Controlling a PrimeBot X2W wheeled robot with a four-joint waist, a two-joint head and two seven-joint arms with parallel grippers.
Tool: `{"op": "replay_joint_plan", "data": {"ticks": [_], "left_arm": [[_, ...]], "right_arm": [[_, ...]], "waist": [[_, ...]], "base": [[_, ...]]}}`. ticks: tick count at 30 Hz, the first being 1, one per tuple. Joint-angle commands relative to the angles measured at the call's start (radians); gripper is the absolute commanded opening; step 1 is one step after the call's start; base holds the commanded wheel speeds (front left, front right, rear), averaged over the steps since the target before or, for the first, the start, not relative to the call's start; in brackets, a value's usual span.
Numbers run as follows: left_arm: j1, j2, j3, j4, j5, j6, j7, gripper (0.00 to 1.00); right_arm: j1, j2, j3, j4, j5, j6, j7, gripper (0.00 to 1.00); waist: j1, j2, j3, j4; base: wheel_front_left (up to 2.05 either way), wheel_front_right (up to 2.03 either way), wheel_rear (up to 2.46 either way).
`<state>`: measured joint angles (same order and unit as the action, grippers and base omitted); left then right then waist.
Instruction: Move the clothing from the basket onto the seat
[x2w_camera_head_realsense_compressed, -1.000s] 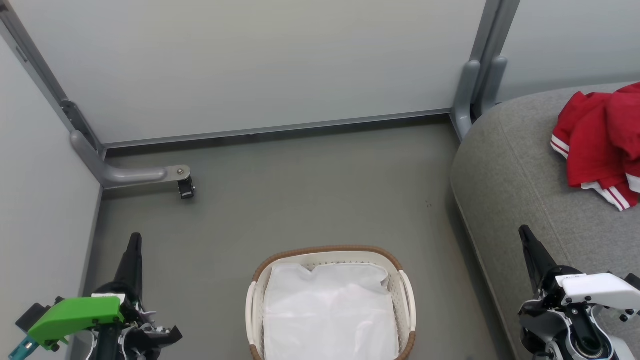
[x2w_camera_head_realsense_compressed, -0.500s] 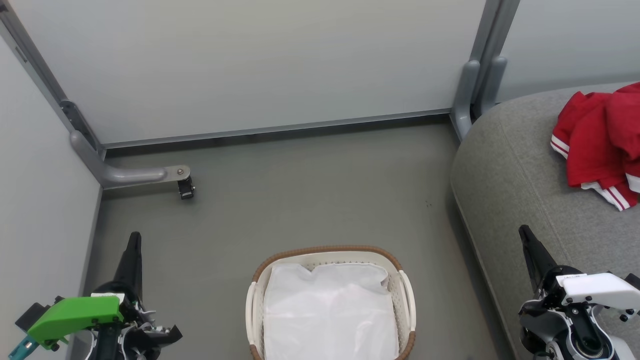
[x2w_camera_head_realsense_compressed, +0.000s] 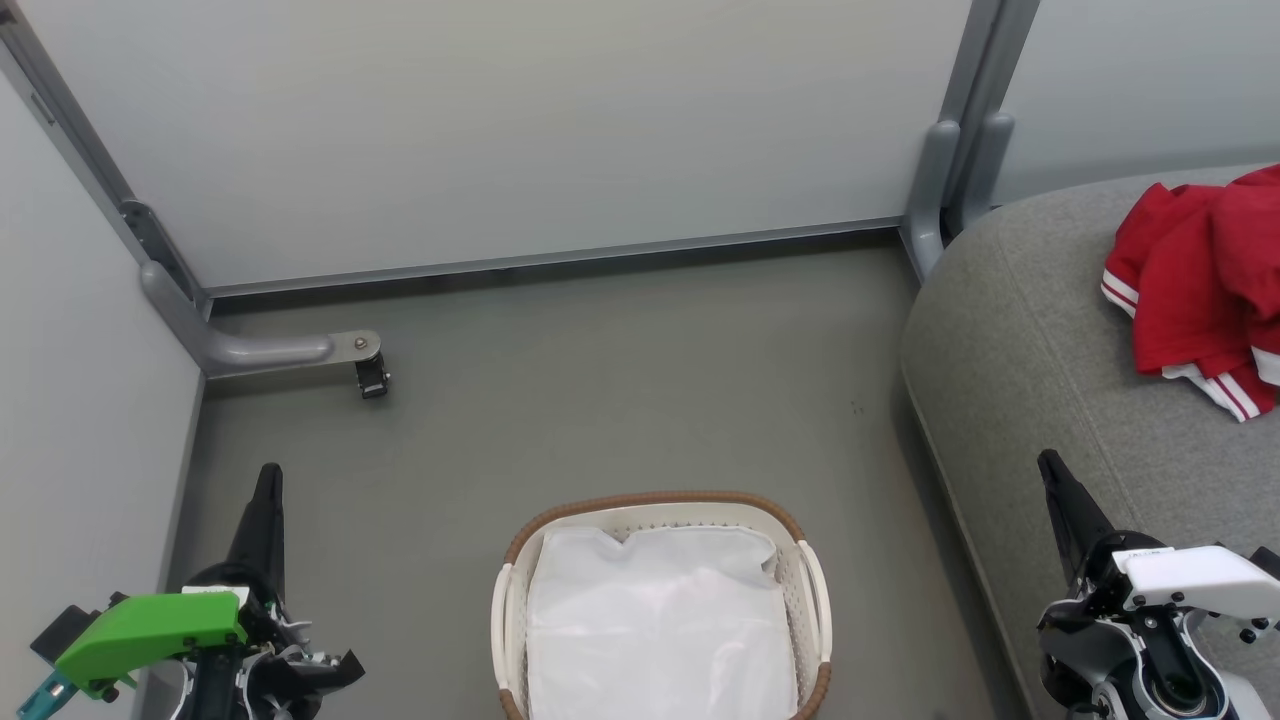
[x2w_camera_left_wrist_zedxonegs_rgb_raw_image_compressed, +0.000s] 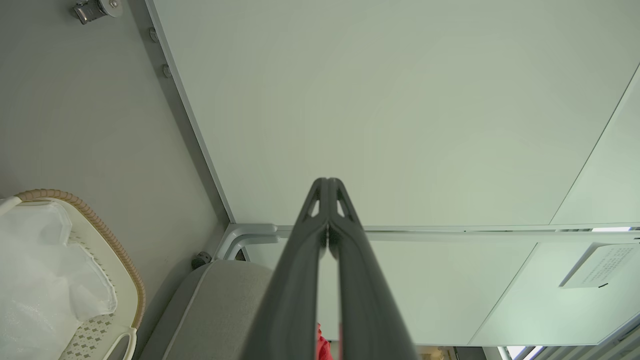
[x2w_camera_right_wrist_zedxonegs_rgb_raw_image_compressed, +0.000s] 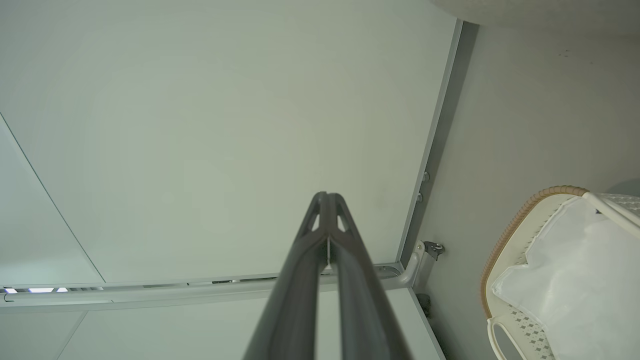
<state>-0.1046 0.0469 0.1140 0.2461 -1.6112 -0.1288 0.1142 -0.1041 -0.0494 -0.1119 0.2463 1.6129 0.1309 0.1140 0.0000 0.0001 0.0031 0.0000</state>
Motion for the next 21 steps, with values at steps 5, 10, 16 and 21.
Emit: {"op": "replay_joint_plan", "data": {"ticks": [5, 10, 16, 21], "left_arm": [[-0.01, 0.006, 0.002, -0.002, -0.003, -0.004, 0.004, 0.0], [-0.01, 0.006, 0.002, -0.002, -0.003, -0.004, 0.003, 0.0], [-0.01, 0.006, 0.002, -0.002, -0.003, -0.004, 0.003, 0.0], [-0.01, 0.006, 0.002, -0.002, -0.003, -0.004, 0.003, 0.0]], "right_arm": [[-0.008, -0.005, -0.003, -0.004, 0.002, 0.0, 0.001, 0.0], [-0.008, -0.005, -0.003, -0.004, 0.002, 0.0, 0.001, 0.0], [-0.008, -0.005, -0.003, -0.004, 0.002, 0.0, 0.002, 0.0], [-0.008, -0.005, -0.004, -0.004, 0.002, 0.0, 0.002, 0.0]], "waist": [[0.0, -0.0001, 0.0, 0.0], [0.0, -0.0001, 0.0, 0.0], [0.0, -0.0001, 0.0, 0.0], [0.0, -0.0001, 0.0, 0.0]], "base": [[0.0, 0.0, 0.0], [0.0, 0.0, 0.0], [0.0, 0.0, 0.0], [0.0, 0.0, 0.0]]}}
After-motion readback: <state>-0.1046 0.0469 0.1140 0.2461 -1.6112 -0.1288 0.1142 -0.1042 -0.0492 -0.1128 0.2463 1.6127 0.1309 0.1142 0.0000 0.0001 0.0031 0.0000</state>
